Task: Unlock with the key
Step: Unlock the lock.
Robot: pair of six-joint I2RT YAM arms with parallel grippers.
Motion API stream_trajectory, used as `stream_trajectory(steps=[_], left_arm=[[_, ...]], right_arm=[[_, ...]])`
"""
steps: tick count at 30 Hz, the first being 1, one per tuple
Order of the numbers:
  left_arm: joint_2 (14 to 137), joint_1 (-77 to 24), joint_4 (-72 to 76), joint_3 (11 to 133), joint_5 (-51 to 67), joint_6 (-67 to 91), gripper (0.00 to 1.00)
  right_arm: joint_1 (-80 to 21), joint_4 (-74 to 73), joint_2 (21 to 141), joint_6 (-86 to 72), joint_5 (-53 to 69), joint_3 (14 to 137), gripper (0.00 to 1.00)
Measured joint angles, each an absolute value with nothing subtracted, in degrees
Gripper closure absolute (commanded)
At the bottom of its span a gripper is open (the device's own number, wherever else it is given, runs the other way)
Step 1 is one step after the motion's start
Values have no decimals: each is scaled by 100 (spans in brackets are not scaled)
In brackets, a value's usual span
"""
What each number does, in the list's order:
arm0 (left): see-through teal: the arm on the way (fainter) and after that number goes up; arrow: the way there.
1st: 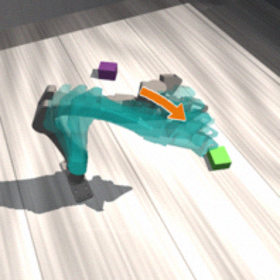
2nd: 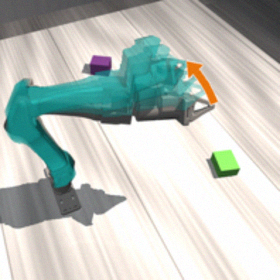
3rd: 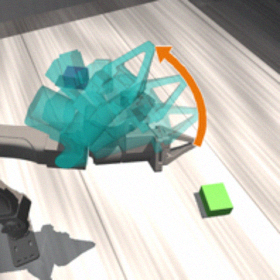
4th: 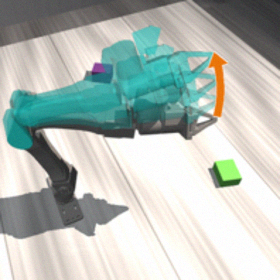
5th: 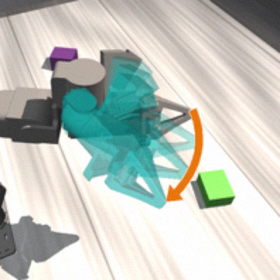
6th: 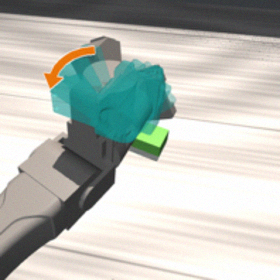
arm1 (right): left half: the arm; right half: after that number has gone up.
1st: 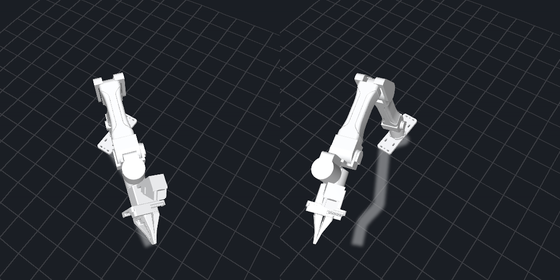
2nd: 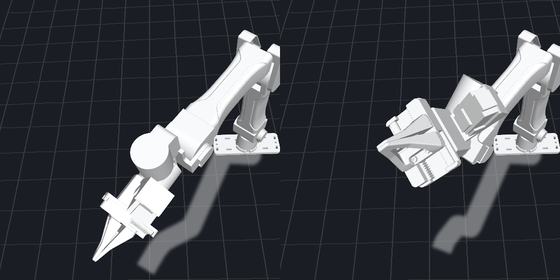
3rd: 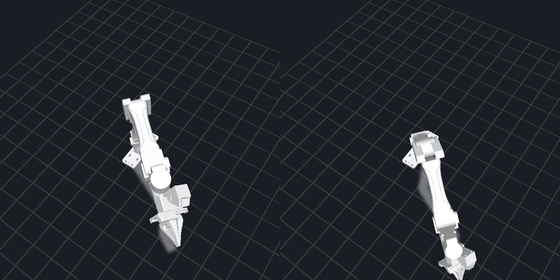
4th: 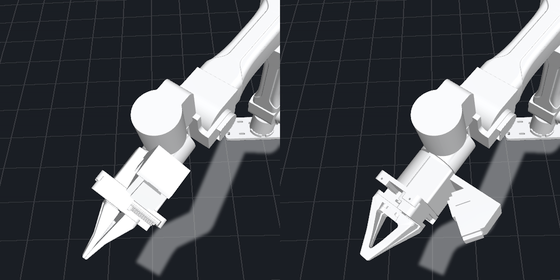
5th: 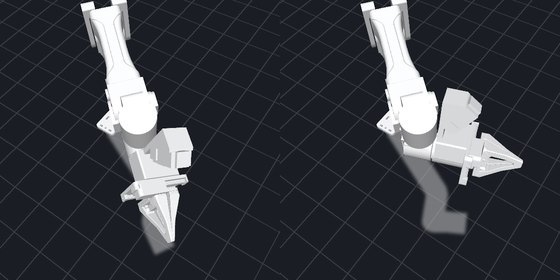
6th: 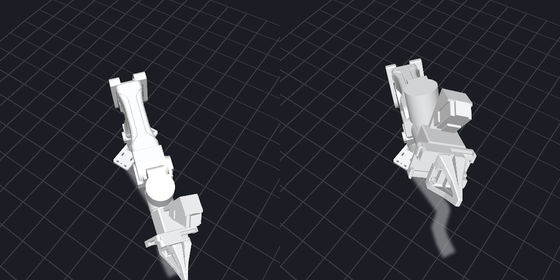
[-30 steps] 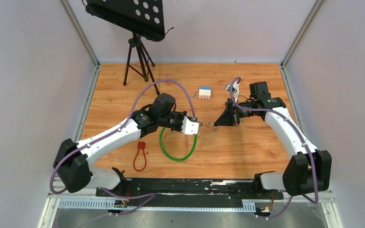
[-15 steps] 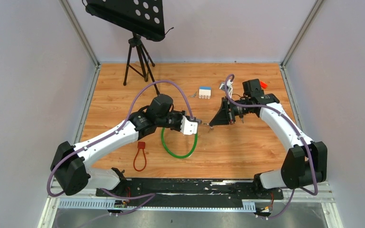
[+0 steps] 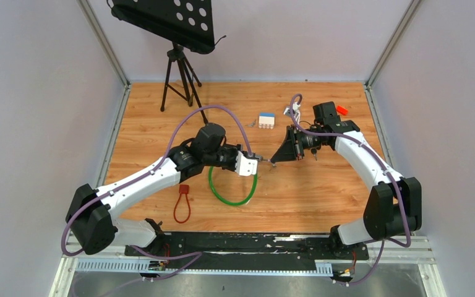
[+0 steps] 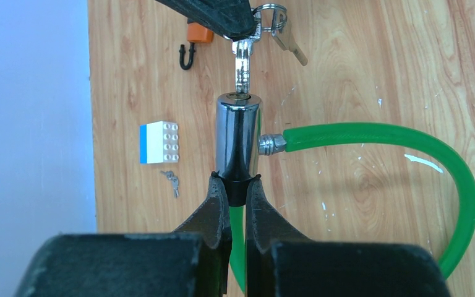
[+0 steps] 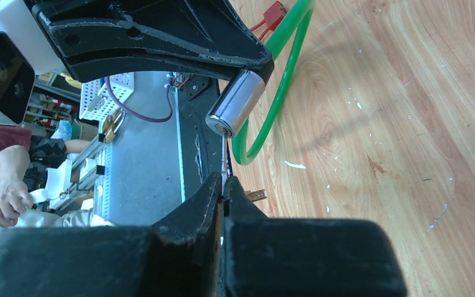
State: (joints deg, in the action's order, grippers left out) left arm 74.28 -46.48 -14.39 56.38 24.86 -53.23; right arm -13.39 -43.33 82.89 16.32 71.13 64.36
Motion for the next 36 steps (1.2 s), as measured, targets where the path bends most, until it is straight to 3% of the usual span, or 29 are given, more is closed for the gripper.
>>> stream_trajectory(steps=[36], left_arm=[[7428,-4718,-1597,5596,2189,-5310,100]], right_arm=[[-1542,-4139,8499,1245,6766,6521,100]])
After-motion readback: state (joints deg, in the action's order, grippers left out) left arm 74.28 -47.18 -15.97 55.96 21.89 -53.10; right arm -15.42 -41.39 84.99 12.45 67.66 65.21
